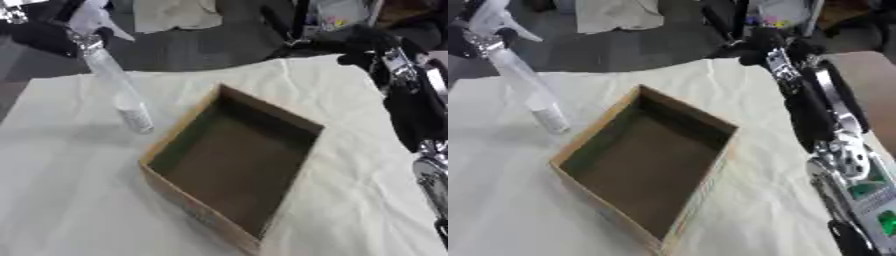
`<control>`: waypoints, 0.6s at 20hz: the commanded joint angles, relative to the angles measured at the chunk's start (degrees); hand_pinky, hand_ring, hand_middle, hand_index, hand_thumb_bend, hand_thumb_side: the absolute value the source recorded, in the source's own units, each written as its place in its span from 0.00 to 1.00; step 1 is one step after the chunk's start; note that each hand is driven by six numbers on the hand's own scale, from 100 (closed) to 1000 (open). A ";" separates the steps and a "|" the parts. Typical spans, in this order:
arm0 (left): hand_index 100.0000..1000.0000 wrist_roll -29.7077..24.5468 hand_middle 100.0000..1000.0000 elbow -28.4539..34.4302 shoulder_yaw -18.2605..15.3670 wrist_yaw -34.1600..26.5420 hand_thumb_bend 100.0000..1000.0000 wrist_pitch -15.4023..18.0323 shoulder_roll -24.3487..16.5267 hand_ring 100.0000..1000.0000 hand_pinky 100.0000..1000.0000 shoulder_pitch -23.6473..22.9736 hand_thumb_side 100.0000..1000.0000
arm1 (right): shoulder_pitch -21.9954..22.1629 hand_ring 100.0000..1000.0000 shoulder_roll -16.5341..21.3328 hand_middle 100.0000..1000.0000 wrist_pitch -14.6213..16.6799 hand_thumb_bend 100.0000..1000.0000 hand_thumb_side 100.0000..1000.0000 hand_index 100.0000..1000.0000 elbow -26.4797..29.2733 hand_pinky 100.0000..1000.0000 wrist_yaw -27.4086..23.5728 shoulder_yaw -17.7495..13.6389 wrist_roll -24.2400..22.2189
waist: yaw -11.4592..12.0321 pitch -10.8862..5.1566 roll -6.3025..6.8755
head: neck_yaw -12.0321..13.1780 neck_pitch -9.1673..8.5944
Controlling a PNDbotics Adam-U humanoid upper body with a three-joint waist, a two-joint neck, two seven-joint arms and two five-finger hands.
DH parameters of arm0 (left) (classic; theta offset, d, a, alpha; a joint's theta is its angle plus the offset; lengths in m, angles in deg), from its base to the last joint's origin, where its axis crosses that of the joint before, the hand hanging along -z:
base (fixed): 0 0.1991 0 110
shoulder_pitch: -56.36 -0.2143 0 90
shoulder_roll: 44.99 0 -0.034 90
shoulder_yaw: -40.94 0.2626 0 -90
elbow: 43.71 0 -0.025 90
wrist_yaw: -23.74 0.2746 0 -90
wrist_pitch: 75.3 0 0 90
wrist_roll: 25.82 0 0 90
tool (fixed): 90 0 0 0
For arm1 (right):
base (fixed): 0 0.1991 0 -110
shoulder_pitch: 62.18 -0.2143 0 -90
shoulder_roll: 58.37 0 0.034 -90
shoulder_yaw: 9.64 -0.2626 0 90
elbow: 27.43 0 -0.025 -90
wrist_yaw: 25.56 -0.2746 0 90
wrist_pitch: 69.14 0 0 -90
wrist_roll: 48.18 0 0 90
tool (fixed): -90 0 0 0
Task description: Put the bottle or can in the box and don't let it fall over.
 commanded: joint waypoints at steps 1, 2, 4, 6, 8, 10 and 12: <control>0.44 -0.23 0.45 1.29 -0.45 -0.02 0.00 0.03 -1.64 0.39 0.58 1.67 0.24 | -0.53 0.70 0.58 0.75 -0.13 0.00 0.68 0.80 1.31 0.96 -0.51 -0.33 0.05 | 0.01 -2.20 -0.03 | -0.29 0.30; 0.44 -0.21 0.45 1.38 -0.44 -0.04 0.00 0.02 -1.66 0.38 0.58 1.73 0.24 | -0.50 0.70 0.59 0.75 -0.14 0.00 0.67 0.80 1.31 0.96 -0.52 -0.34 0.07 | -0.01 -2.28 0.01 | -0.32 0.36; 0.44 -0.24 0.45 1.62 -0.33 -0.12 0.00 0.02 -1.64 0.38 0.58 1.91 0.23 | -0.45 0.70 0.61 0.75 -0.14 0.00 0.67 0.80 1.31 0.96 -0.55 -0.35 0.11 | 0.01 -2.41 0.07 | -0.32 0.50; 0.44 -0.37 0.45 1.91 -0.22 -0.36 0.00 0.03 -1.62 0.38 0.58 2.08 0.23 | -0.42 0.70 0.58 0.75 -0.16 0.00 0.67 0.80 1.31 0.96 -0.57 -0.34 0.11 | 0.10 -2.51 0.11 | -0.26 0.68; 0.44 -0.49 0.45 2.10 -0.13 -0.36 0.00 -0.03 -1.69 0.38 0.58 2.14 0.22 | -0.37 0.70 0.58 0.75 -0.21 0.00 0.67 0.80 1.31 0.96 -0.57 -0.31 0.07 | 0.20 -2.57 0.15 | -0.27 0.81; 0.44 -0.58 0.45 2.22 -0.10 -0.27 0.00 -0.09 -1.77 0.38 0.58 2.13 0.23 | -0.36 0.70 0.58 0.75 -0.22 0.00 0.67 0.80 1.31 0.96 -0.57 -0.32 0.08 | 0.29 -2.66 0.16 | -0.26 0.90; 0.44 -0.66 0.45 2.30 -0.06 -0.20 0.00 -0.14 -1.84 0.39 0.58 2.10 0.22 | -0.39 0.70 0.59 0.75 -0.21 0.00 0.67 0.80 1.31 0.96 -0.60 -0.30 0.07 | 0.33 -2.76 0.16 | -0.23 0.91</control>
